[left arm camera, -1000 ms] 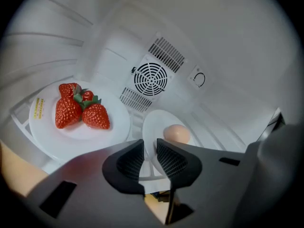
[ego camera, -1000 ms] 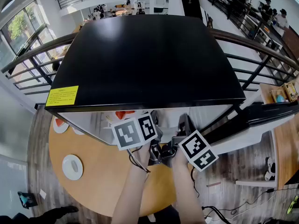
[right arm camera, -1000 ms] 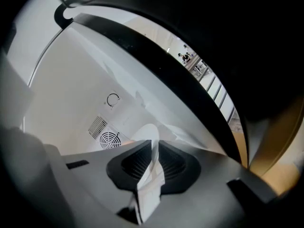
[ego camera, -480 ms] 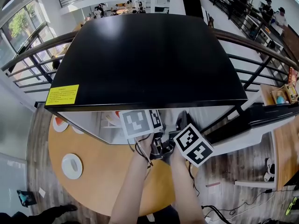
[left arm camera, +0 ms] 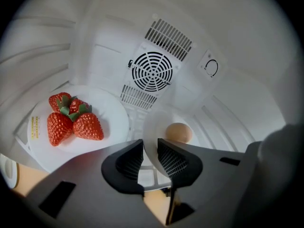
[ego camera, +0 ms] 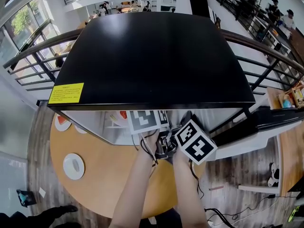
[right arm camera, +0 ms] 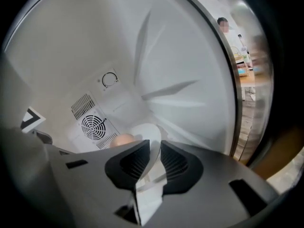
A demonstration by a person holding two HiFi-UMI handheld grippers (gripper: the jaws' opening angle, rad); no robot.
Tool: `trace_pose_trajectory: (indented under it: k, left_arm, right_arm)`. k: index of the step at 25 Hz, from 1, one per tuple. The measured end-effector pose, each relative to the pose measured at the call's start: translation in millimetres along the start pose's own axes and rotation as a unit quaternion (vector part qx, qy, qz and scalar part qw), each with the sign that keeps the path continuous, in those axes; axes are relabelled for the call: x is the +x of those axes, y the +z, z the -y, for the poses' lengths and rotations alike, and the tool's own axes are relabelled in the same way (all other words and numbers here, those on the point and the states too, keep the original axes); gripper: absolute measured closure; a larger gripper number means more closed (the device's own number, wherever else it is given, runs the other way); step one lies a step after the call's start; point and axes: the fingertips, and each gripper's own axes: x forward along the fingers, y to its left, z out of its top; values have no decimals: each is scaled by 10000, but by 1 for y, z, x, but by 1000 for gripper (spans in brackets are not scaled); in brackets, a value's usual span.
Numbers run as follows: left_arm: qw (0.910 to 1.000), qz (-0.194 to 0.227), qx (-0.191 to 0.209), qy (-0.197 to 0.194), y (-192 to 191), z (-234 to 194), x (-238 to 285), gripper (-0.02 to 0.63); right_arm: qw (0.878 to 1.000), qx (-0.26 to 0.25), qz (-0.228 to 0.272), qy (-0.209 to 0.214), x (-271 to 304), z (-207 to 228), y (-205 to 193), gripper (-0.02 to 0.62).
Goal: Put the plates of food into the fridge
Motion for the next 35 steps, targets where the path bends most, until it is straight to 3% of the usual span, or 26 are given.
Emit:
trace_pose_trajectory:
  k: [7,15,17,19,20,21,22,23,24,25,26,29,30,32,35]
  left_arm:
    - [9997,-118,88,-200,-3,9,1,525]
    - [9950,-997,42,-103,-35,4,7,522]
    - [9952,-968,88,-139,-33,7,6,522]
    - [9984,-383,269,-320,-12,17,1,522]
    - [9972,282,459,-510,13,29,-5,520]
    - [9862,1253,745,-780,49,46,-13,516]
    - [9607,2326,1085,-1054,89,65,-21,514]
    - [9297,3180,1388,-1236,123,81,-27,512]
    - [9090,3634,1582,-1294,142,89,-28,512]
    - [9047,3717,1663,-1251,147,91,-24,512]
    - [9132,3542,1662,-1140,141,87,-18,512]
    - [9576,2404,1461,-627,100,64,0,513]
    - [9657,2127,1412,-483,88,58,2,514]
    - [9669,2085,1441,-304,82,55,-5,514]
    - [9564,2445,1592,-80,84,53,-14,514]
  right_arm:
    - [9996,-233,31,-165,-1,1,0,532]
    - [9996,-256,104,46,1,-4,-2,523]
    - [9996,-224,137,89,1,-5,-1,517]
    - [9991,-396,130,15,1,-5,-2,517]
    - [9982,-581,137,-71,1,-5,-1,517]
    - [9965,-805,160,-183,0,-4,0,517]
    - [9943,-1013,194,-287,-2,-3,1,518]
    - [9926,-1147,224,-342,-2,-3,2,518]
    - [9920,-1192,228,-336,-3,-3,2,518]
    - [9924,-1176,207,-292,-2,-3,1,518]
    - [9931,-1137,178,-241,-2,-3,0,518]
    - [9941,-1058,171,-139,-2,-3,0,518]
    - [9943,-1045,206,-110,-3,-4,1,518]
    - [9939,-1054,318,-38,-8,-8,4,518]
    - [9928,-1124,405,51,-13,-11,6,518]
